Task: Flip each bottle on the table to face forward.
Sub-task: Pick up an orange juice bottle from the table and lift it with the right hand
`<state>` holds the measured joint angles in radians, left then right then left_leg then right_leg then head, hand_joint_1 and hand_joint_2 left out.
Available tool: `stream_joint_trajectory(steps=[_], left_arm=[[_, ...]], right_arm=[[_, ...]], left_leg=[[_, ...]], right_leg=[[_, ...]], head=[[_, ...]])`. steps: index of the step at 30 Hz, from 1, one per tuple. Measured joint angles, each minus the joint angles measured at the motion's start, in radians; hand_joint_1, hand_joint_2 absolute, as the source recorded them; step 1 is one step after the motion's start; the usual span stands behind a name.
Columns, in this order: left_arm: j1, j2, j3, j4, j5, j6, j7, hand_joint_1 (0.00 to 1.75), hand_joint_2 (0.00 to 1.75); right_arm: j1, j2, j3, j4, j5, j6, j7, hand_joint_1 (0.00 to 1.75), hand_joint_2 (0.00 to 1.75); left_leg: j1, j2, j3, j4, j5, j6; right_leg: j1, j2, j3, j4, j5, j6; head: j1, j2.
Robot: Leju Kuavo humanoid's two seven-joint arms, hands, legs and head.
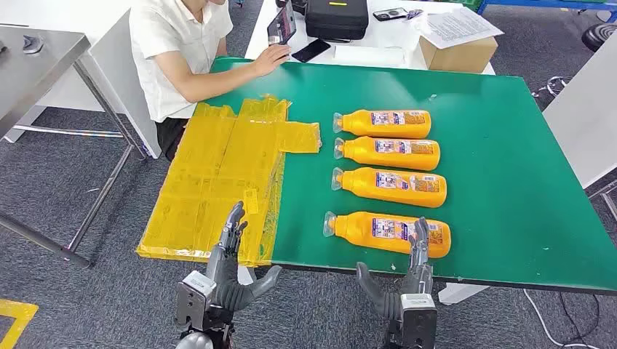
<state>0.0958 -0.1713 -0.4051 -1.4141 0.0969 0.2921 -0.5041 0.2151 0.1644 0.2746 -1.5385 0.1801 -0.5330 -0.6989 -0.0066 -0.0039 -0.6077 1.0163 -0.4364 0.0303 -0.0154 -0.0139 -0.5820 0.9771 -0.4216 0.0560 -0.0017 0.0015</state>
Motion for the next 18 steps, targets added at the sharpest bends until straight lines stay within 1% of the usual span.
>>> stream_joint_trajectory(steps=[2, 3, 4, 5, 6, 9, 10, 11, 12, 13, 16, 18], left_arm=[[0.001, 0.002, -0.002, -0.001, -0.004, 0.002, 0.000, 0.00, 1.75], [0.002, 0.004, -0.005, -0.002, -0.009, 0.004, 0.000, 0.00, 1.75], [0.002, 0.005, -0.009, -0.002, -0.017, 0.006, 0.001, 0.00, 1.75], [0.001, 0.006, -0.015, -0.002, -0.027, 0.005, 0.001, 0.00, 1.75], [-0.002, 0.007, -0.022, -0.002, -0.038, 0.003, 0.001, 0.00, 1.75], [-0.021, 0.004, -0.043, 0.002, -0.053, -0.017, 0.002, 0.00, 1.75], [-0.028, 0.002, -0.050, 0.004, -0.049, -0.027, 0.002, 0.00, 1.75], [-0.035, -0.001, -0.057, 0.006, -0.042, -0.036, 0.002, 0.00, 1.75], [-0.041, -0.004, -0.064, 0.008, -0.035, -0.044, 0.002, 0.00, 1.75], [-0.046, -0.006, -0.071, 0.010, -0.029, -0.049, 0.002, 0.00, 1.75], [-0.057, -0.010, -0.087, 0.015, -0.021, -0.053, 0.001, 0.00, 1.75], [-0.062, -0.011, -0.096, 0.021, -0.014, -0.051, -0.001, 0.00, 1.75]], right_arm=[[0.000, -0.001, 0.004, 0.001, 0.026, -0.020, 0.005, 0.00, 1.75], [-0.001, -0.004, 0.008, 0.003, 0.070, -0.046, 0.017, 0.00, 1.75], [-0.003, -0.009, 0.009, 0.008, 0.149, -0.077, 0.037, 0.00, 1.75], [-0.004, -0.015, 0.003, 0.015, 0.265, -0.107, 0.058, 0.00, 1.75], [-0.006, -0.021, -0.012, 0.022, 0.423, -0.131, 0.069, 0.00, 1.75], [-0.021, -0.027, -0.115, 0.044, 0.953, -0.157, 0.045, 0.00, 1.75], [-0.031, -0.031, -0.154, 0.054, 1.078, -0.158, 0.047, 0.00, 1.75], [-0.044, -0.039, -0.188, 0.067, 1.154, -0.159, 0.061, 0.00, 1.75], [-0.057, -0.050, -0.214, 0.081, 1.176, -0.159, 0.083, 0.00, 1.75], [-0.072, -0.066, -0.233, 0.095, 1.152, -0.159, 0.113, 0.00, 1.75], [-0.120, -0.128, -0.246, 0.147, 1.009, -0.160, 0.217, 0.00, 1.75], [-0.154, -0.178, -0.230, 0.194, 0.956, -0.160, 0.275, 0.00, 1.75]], left_leg=[[0.000, 0.000, 0.000, 0.000, 0.000, 0.000], [0.000, 0.000, 0.000, 0.000, 0.000, 0.000], [0.000, 0.000, 0.000, 0.000, 0.000, 0.000], [0.000, 0.000, 0.000, 0.000, 0.000, 0.000], [0.000, 0.000, 0.000, 0.000, 0.000, 0.000], [0.000, 0.000, 0.000, 0.000, 0.000, 0.000], [-0.001, 0.000, 0.000, 0.000, 0.000, 0.000], [-0.001, 0.000, 0.000, 0.000, 0.000, 0.001], [-0.001, 0.000, 0.000, 0.000, 0.000, 0.001], [-0.002, 0.000, 0.000, 0.000, 0.001, 0.001], [-0.002, 0.000, 0.000, 0.000, 0.001, 0.001], [-0.002, 0.000, 0.000, 0.000, 0.001, 0.001]], right_leg=[[0.000, 0.000, 0.000, 0.000, 0.000, 0.000], [0.000, 0.000, 0.000, 0.000, 0.000, 0.000], [0.000, 0.000, 0.000, 0.000, 0.000, 0.000], [0.000, 0.000, 0.000, 0.000, 0.000, 0.000], [0.000, 0.000, 0.000, 0.000, 0.000, 0.000], [0.000, 0.000, 0.000, 0.000, 0.000, 0.000], [-0.001, 0.000, 0.000, 0.000, 0.000, 0.000], [-0.001, 0.000, 0.000, 0.000, 0.000, 0.000], [-0.001, 0.000, 0.001, 0.000, 0.001, 0.001], [-0.002, 0.000, 0.001, 0.000, 0.001, 0.001], [-0.002, 0.000, 0.001, 0.000, 0.001, 0.002], [-0.002, 0.000, 0.001, 0.000, 0.002, 0.002]], head=[[0.000, 0.000], [0.000, 0.000], [0.000, 0.000], [0.000, 0.000], [0.000, 0.000], [0.000, 0.000], [0.000, 0.000], [0.000, 0.000], [0.000, 0.000], [0.000, 0.000], [0.000, 0.000], [0.000, 0.000]])
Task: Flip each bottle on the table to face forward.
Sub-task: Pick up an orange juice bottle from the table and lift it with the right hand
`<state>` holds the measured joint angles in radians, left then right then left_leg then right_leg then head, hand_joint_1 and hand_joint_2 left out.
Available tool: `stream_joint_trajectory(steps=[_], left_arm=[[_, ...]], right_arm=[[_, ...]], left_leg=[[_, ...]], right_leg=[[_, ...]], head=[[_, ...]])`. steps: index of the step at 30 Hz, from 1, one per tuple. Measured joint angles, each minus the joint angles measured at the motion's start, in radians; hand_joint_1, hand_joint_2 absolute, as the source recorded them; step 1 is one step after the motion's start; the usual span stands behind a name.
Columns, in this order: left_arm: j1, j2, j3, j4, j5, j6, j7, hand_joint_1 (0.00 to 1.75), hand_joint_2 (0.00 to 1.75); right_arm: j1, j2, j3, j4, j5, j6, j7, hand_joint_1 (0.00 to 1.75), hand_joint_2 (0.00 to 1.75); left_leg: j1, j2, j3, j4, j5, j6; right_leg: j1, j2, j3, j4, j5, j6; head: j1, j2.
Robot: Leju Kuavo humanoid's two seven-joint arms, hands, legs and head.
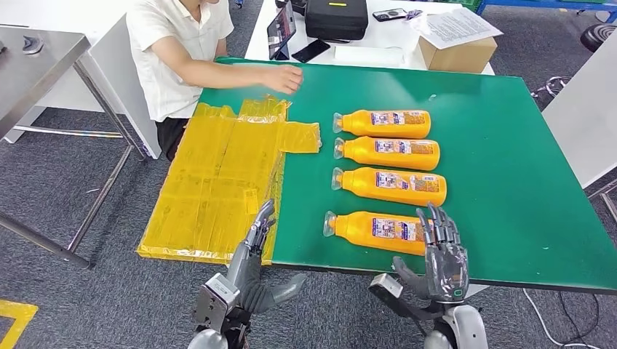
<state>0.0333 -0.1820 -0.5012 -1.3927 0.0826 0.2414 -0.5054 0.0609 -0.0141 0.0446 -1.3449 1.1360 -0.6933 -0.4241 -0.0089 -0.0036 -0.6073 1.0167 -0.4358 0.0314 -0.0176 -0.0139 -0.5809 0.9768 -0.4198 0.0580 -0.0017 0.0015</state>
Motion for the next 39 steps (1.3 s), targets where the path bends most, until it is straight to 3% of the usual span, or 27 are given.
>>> stream_joint_trajectory(steps=[5, 11, 22, 32, 39], left_arm=[[-0.009, -0.003, -0.012, 0.015, 0.021, -0.002, -0.011, 0.00, 1.75], [-0.021, -0.009, -0.026, 0.024, 0.026, -0.004, -0.015, 0.00, 1.75], [-0.023, -0.010, -0.027, 0.030, 0.027, -0.005, -0.016, 0.00, 1.75], [-0.041, -0.013, -0.048, 0.046, 0.042, -0.020, -0.017, 0.00, 1.75], [-0.040, -0.012, -0.052, 0.047, 0.043, -0.024, -0.009, 0.00, 1.75]], right_arm=[[-0.095, -0.104, 0.071, 0.120, -0.075, 0.014, 0.057, 0.00, 1.75], [-0.167, -0.152, 0.123, 0.213, -0.108, 0.024, 0.058, 0.00, 1.75], [-0.192, -0.168, 0.151, 0.265, -0.122, 0.033, 0.058, 0.00, 1.75], [-0.315, -0.162, 0.211, 0.427, -0.166, 0.159, 0.062, 0.00, 1.75], [-0.344, -0.180, 0.285, 0.442, -0.164, 0.318, 0.202, 0.00, 1.75]], left_leg=[[0.000, 0.000, 0.000, 0.000, 0.000, 0.000], [0.001, 0.000, 0.000, 0.000, 0.000, 0.000], [0.001, 0.000, -0.001, 0.000, 0.000, 0.000], [0.001, 0.000, 0.000, 0.000, 0.001, 0.000], [0.001, 0.001, 0.002, 0.000, 0.000, 0.000]], right_leg=[[0.000, 0.000, 0.000, 0.000, 0.000, 0.000], [0.001, 0.000, 0.000, 0.000, 0.000, 0.000], [0.001, 0.000, 0.000, 0.000, 0.000, 0.000], [0.001, 0.000, 0.000, 0.000, 0.000, 0.000], [0.001, 0.001, 0.000, 0.000, 0.000, 0.000]], head=[[0.000, 0.000], [0.000, 0.000], [0.000, 0.000], [0.000, 0.000], [0.000, 0.000]])
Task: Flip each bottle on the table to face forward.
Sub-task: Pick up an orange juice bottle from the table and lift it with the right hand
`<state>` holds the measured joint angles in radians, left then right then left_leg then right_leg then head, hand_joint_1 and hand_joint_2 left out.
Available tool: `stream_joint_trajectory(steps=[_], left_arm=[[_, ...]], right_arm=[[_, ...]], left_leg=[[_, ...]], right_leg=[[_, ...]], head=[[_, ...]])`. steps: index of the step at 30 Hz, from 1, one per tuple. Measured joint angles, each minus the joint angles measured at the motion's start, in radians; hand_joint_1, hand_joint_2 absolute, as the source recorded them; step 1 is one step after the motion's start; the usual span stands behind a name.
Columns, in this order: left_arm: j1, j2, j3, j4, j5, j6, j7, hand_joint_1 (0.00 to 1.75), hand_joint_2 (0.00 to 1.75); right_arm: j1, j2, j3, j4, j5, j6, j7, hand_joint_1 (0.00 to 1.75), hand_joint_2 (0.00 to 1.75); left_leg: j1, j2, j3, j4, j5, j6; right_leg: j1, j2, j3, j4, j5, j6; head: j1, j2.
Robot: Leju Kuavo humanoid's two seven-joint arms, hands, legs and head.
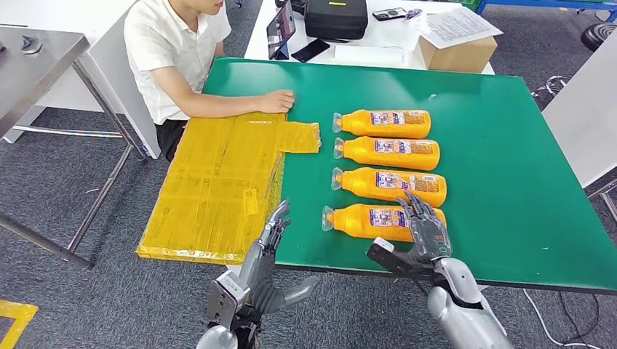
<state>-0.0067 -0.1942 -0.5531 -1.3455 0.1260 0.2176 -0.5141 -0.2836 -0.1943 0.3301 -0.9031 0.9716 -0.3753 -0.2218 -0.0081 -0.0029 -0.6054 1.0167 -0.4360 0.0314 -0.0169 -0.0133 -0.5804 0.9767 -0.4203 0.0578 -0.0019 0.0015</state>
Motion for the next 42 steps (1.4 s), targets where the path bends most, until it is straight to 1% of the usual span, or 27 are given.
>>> stream_joint_trajectory(steps=[3, 7, 12, 13, 16, 17, 22, 25, 27, 28, 31, 33, 38, 42], left_arm=[[0.000, 0.000, 0.000, 0.000, -0.001, -0.006, 0.008, 0.00, 1.75], [0.000, 0.000, 0.000, 0.000, -0.002, -0.012, 0.012, 0.00, 1.75], [0.000, 0.000, 0.000, 0.000, -0.002, -0.013, 0.013, 0.00, 1.75], [0.000, 0.000, 0.000, 0.000, -0.002, -0.014, 0.014, 0.00, 1.75], [0.000, 0.000, -0.001, 0.000, -0.007, -0.017, 0.020, 0.00, 1.75], [0.000, 0.000, -0.001, 0.000, -0.010, -0.017, 0.023, 0.00, 1.75], [0.001, 0.000, 0.000, -0.002, -0.021, -0.016, 0.037, 0.00, 1.75], [0.002, 0.000, 0.001, -0.003, -0.025, -0.015, 0.041, 0.00, 1.75], [0.003, 0.000, 0.002, -0.004, -0.029, -0.016, 0.042, 0.00, 1.75], [0.003, 0.000, 0.002, -0.004, -0.030, -0.018, 0.043, 0.00, 1.75], [0.002, 0.000, 0.001, -0.004, -0.028, -0.033, 0.040, 0.00, 1.75], [0.001, 0.000, 0.001, -0.003, -0.023, -0.041, 0.037, 0.00, 1.75], [-0.001, 0.000, 0.000, -0.003, -0.018, -0.051, 0.031, 0.00, 1.75], [-0.003, 0.000, -0.002, -0.002, -0.012, -0.052, 0.027, 0.00, 1.75]], right_arm=[[-0.037, -0.013, 0.021, 0.024, -0.003, 0.054, 0.047, 0.00, 1.75], [-0.069, -0.016, 0.038, 0.064, -0.002, 0.060, 0.057, 0.00, 1.75], [-0.083, -0.017, 0.048, 0.086, -0.002, 0.061, 0.058, 0.01, 1.75], [-0.084, -0.017, 0.050, 0.088, -0.002, 0.065, 0.061, 0.24, 1.75], [-0.090, -0.019, 0.060, 0.090, 0.002, 0.103, 0.085, 1.53, 1.75], [-0.094, -0.021, 0.066, 0.089, 0.008, 0.122, 0.101, 1.74, 1.75], [-0.122, -0.035, 0.104, 0.093, 0.065, 0.194, 0.210, 1.75, 1.75], [-0.140, -0.048, 0.124, 0.096, 0.081, 0.230, 0.227, 1.75, 1.75], [-0.149, -0.059, 0.136, 0.095, 0.070, 0.257, 0.203, 1.75, 1.75], [-0.152, -0.065, 0.141, 0.093, 0.049, 0.278, 0.179, 1.75, 1.75], [-0.152, -0.097, 0.149, 0.063, -0.083, 0.373, 0.072, 1.75, 1.75], [-0.145, -0.127, 0.158, 0.031, -0.165, 0.421, 0.023, 1.75, 1.75], [-0.114, -0.178, 0.182, -0.049, -0.265, 0.456, 0.001, 1.75, 1.75], [-0.085, -0.193, 0.187, -0.099, -0.351, 0.470, -0.024, 1.75, 1.75]], left_leg=[[0.000, 0.000, 0.003, 0.000, 0.000, 0.000], [0.000, -0.001, 0.007, 0.000, 0.000, 0.000], [0.000, 0.000, 0.008, 0.000, 0.001, 0.002], [0.000, 0.000, 0.008, 0.000, 0.002, 0.002], [0.000, 0.000, 0.010, 0.000, 0.001, 0.002], [0.000, 0.001, 0.011, 0.000, 0.001, 0.002], [0.000, -0.001, 0.015, 0.000, 0.000, 0.001], [0.000, -0.001, 0.015, 0.000, 0.001, 0.002], [0.000, -0.001, 0.015, 0.000, 0.001, 0.002], [0.000, -0.001, 0.015, 0.000, 0.001, 0.002], [0.000, -0.001, 0.016, 0.000, 0.000, 0.003], [0.000, 0.000, 0.017, 0.000, -0.001, 0.003], [0.000, 0.001, 0.017, 0.000, -0.002, 0.003], [0.000, 0.001, 0.017, 0.000, -0.003, 0.003]], right_leg=[[0.000, 0.000, 0.001, -0.001, 0.000, 0.000], [0.000, 0.000, 0.001, -0.001, 0.000, 0.000], [0.000, 0.000, 0.007, -0.001, 0.003, -0.001], [0.000, 0.000, 0.007, -0.001, 0.003, -0.001], [0.000, 0.000, 0.007, -0.001, 0.003, -0.001], [0.000, 0.001, 0.006, -0.001, 0.003, -0.001], [0.000, 0.000, 0.004, -0.002, 0.000, -0.002], [0.000, 0.000, 0.005, -0.002, 0.002, 0.000], [0.000, 0.000, 0.005, -0.002, 0.002, 0.001], [0.000, 0.000, 0.006, -0.003, 0.002, 0.001], [0.000, 0.000, 0.007, -0.004, 0.001, 0.002], [0.000, 0.001, 0.011, -0.004, 0.001, 0.002], [0.000, 0.003, 0.017, -0.004, 0.001, 0.002], [0.001, 0.003, 0.016, -0.004, 0.001, 0.002]], head=[[0.000, 0.000], [0.000, 0.000], [0.000, 0.000], [0.000, 0.000], [0.000, 0.000], [0.000, 0.000], [0.000, 0.000], [0.000, 0.000], [0.000, 0.000], [0.000, 0.000], [0.000, 0.000], [0.000, 0.000], [0.000, 0.000], [0.000, 0.000]])
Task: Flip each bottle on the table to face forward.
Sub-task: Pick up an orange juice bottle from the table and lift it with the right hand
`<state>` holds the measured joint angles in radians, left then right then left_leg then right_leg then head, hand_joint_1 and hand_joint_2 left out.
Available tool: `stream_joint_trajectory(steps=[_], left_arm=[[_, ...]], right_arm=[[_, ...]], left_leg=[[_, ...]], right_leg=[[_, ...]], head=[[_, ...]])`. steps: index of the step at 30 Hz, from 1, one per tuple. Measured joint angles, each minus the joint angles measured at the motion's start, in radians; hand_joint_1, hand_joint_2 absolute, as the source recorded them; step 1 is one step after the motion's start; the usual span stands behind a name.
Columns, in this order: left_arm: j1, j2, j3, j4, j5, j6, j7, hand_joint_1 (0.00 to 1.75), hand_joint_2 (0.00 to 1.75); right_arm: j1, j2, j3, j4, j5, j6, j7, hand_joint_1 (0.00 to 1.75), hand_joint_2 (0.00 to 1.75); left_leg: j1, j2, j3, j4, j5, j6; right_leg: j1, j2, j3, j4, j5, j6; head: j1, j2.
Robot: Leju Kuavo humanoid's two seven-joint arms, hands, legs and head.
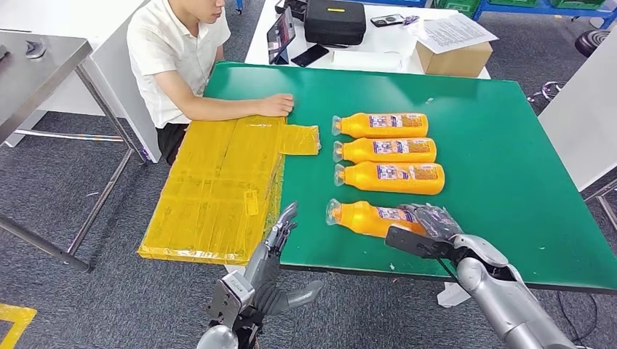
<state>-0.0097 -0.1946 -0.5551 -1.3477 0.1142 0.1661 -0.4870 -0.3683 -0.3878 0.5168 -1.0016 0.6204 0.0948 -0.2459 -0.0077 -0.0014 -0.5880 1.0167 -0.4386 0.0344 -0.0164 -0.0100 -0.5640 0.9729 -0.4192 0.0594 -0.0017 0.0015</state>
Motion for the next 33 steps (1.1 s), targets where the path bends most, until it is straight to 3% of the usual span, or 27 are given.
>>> stream_joint_trajectory(steps=[5, 12, 21, 26, 33], left_arm=[[-0.009, -0.006, 0.002, 0.013, 0.045, 0.020, 0.012, 0.00, 1.75], [-0.015, -0.013, 0.011, 0.038, 0.119, 0.049, 0.052, 0.00, 1.75], [-0.010, -0.016, 0.030, 0.117, 0.387, 0.100, 0.141, 0.00, 1.75], [-0.013, -0.008, 0.016, 0.134, 0.431, 0.083, 0.149, 0.00, 1.75], [-0.014, -0.002, 0.006, 0.143, 0.439, 0.083, 0.150, 0.00, 1.75]], right_arm=[[0.051, 0.001, -0.008, -0.062, -0.096, -0.004, -0.051, 1.75, 1.75], [0.103, 0.021, -0.026, -0.128, -0.129, -0.042, -0.074, 1.75, 1.75], [0.212, 0.148, -0.112, -0.248, -0.178, -0.233, -0.140, 1.75, 1.75], [0.222, 0.192, -0.128, -0.288, -0.194, -0.255, -0.158, 1.75, 1.75], [0.228, 0.214, -0.137, -0.302, -0.199, -0.259, -0.159, 1.75, 1.75]], left_leg=[[0.000, 0.002, 0.000, 0.000, 0.000, 0.000], [0.000, 0.003, 0.000, 0.000, 0.000, 0.000], [0.000, 0.002, -0.012, 0.000, 0.001, 0.000], [0.000, 0.001, -0.015, 0.000, 0.001, 0.000], [0.000, 0.000, -0.018, 0.000, 0.001, 0.000]], right_leg=[[0.000, 0.001, 0.000, 0.000, 0.000, 0.000], [0.000, 0.003, 0.000, 0.000, 0.000, 0.000], [0.000, 0.002, -0.010, 0.002, 0.000, 0.000], [0.000, 0.002, -0.012, 0.002, 0.000, 0.000], [0.000, 0.001, -0.015, 0.001, 0.000, 0.000]], head=[[0.000, 0.000], [0.000, 0.000], [0.000, 0.000], [0.000, 0.000], [0.000, 0.000]])
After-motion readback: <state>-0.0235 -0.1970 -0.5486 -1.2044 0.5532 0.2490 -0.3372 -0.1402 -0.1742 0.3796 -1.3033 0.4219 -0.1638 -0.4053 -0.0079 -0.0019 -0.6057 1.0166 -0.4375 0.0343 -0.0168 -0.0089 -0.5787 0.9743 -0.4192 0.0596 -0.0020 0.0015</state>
